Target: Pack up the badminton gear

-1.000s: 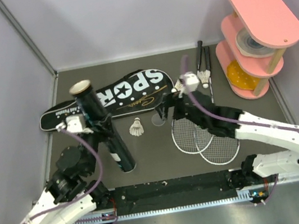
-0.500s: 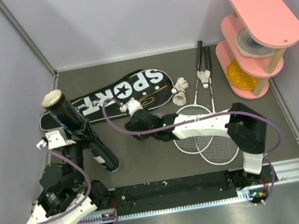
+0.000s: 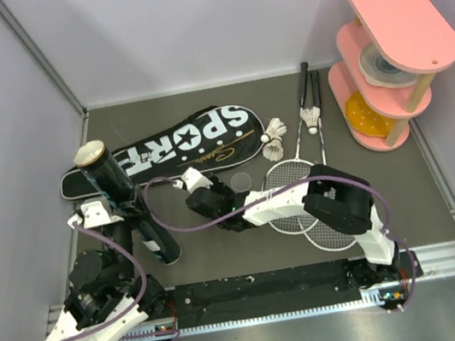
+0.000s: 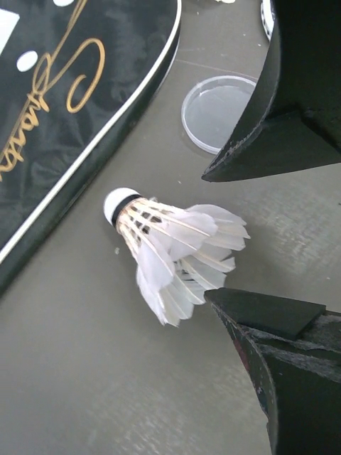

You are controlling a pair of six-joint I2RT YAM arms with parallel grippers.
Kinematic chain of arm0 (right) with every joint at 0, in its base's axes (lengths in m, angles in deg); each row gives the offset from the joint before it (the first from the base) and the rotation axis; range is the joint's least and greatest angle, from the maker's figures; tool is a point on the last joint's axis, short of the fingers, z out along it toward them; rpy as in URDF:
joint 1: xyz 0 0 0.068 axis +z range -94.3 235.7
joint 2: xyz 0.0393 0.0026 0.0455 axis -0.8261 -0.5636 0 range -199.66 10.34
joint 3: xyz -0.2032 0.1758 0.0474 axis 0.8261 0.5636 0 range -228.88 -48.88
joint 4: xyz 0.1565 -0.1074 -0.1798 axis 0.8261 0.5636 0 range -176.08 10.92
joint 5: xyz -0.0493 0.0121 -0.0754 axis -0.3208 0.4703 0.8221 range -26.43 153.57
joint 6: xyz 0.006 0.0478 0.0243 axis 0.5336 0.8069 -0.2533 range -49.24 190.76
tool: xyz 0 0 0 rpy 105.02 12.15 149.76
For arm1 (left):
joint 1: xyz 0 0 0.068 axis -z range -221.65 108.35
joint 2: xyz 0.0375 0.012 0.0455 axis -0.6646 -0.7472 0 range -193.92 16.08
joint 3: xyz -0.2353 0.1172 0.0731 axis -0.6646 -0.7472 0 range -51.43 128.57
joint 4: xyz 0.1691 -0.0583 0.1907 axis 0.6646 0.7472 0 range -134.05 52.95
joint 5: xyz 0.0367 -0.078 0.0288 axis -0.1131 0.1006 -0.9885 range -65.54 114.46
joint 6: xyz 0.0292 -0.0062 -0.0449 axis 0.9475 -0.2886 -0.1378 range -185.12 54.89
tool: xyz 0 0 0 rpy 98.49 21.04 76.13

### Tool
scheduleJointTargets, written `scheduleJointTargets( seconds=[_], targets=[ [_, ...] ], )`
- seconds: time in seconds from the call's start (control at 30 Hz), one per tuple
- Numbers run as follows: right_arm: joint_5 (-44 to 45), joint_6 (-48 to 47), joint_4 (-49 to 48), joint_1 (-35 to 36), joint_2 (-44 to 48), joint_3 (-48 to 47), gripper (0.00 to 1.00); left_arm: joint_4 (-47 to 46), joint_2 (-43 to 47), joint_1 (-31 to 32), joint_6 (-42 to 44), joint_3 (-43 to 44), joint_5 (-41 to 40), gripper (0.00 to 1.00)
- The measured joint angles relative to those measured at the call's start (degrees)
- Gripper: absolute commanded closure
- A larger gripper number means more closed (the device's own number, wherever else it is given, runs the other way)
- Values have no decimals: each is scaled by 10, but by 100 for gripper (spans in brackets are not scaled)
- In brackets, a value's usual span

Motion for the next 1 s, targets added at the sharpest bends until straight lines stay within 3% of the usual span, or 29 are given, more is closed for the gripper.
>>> scheduleJointTargets(
  seconds=[0.07, 0.17, 0.27, 0.3, 0.4, 0.7, 0.83, 1.0],
  targets=[
    [23, -4, -17, 2, -5, 1, 46, -1, 0, 0, 1, -6, 3, 60],
    [53, -15, -56, 2, -8, 5, 58, -7, 0, 0, 3, -12, 11, 58],
    [77, -25, -94, 2, -14, 6, 77, -15, -1, 0, 9, -15, 17, 56],
    [82, -28, -103, 2, -17, 6, 89, -18, -1, 0, 10, -16, 18, 56],
    [94, -28, -139, 1, -19, 16, 100, -35, -4, 0, 16, -25, 19, 57],
    [116, -13, -163, -5, 21, 76, 100, -64, -29, -2, 32, -42, 66, 60],
    [58, 58, -56, -26, 145, 125, 100, -89, -37, -2, 53, -65, 140, 62],
    [-108, 156, 56, -139, 360, 151, 100, -94, -78, -2, 83, -89, 273, 59]
  ],
)
